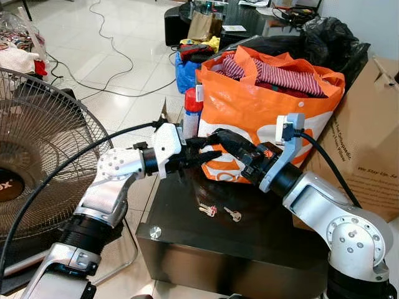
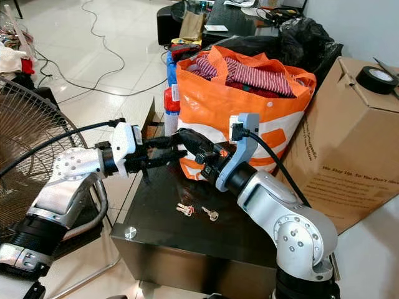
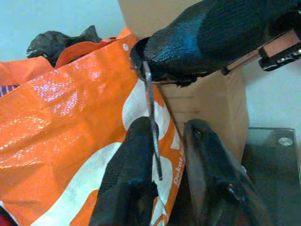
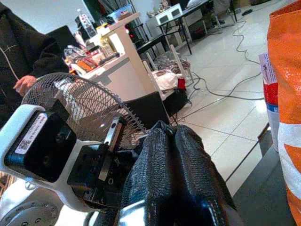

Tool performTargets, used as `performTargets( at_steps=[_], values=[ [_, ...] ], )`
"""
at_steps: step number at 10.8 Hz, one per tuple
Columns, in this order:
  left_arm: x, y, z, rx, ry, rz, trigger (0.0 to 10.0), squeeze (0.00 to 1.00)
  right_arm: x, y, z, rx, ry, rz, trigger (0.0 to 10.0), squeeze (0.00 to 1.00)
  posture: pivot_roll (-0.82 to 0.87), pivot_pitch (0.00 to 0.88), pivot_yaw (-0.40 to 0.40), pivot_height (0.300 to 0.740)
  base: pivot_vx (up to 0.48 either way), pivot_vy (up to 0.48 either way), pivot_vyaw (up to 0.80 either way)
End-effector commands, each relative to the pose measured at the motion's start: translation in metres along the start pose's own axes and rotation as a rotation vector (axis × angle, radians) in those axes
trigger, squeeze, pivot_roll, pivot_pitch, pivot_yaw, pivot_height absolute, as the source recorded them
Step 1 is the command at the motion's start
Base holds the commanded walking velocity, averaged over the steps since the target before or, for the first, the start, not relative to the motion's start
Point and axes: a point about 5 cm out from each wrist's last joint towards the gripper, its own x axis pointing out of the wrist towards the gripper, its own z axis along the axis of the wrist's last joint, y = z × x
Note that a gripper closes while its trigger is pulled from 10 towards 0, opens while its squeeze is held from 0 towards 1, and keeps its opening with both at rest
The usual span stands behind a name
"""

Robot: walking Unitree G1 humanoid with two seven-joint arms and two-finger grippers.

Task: Hang keys on a hook

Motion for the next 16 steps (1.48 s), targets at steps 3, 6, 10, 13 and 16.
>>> performTargets(
  at_steps=[3,6,10,13,16],
  values=[
    [0.005,-0.002,0.005,0.018,-0.020,-0.026,0.0,0.00,0.000,0.000,0.003,0.001,-0.002,0.000,0.0,0.00,-0.02,0.000,-0.065,0.740,0.000,0.000,0.00],
    [0.001,-0.006,0.005,0.020,-0.022,-0.002,0.0,0.00,0.001,-0.001,0.001,0.007,-0.001,-0.005,0.0,0.00,-0.02,0.000,-0.066,0.740,0.000,0.000,0.00],
    [-0.004,-0.010,0.009,0.018,-0.020,0.004,0.0,0.00,0.003,-0.006,-0.004,0.017,0.028,-0.041,0.0,0.00,-0.01,0.000,-0.071,0.740,0.000,0.000,0.00],
    [-0.004,-0.016,0.008,-0.003,-0.017,-0.011,0.0,0.00,0.005,-0.018,-0.009,0.023,0.052,-0.127,0.0,0.00,0.00,0.000,-0.078,0.740,0.000,0.000,0.00],
    [-0.005,-0.019,0.008,-0.020,-0.014,-0.011,0.0,0.00,0.005,-0.028,-0.010,0.016,0.061,-0.204,0.0,0.00,0.00,0.000,-0.081,0.740,0.000,0.000,0.00]
  ],
)
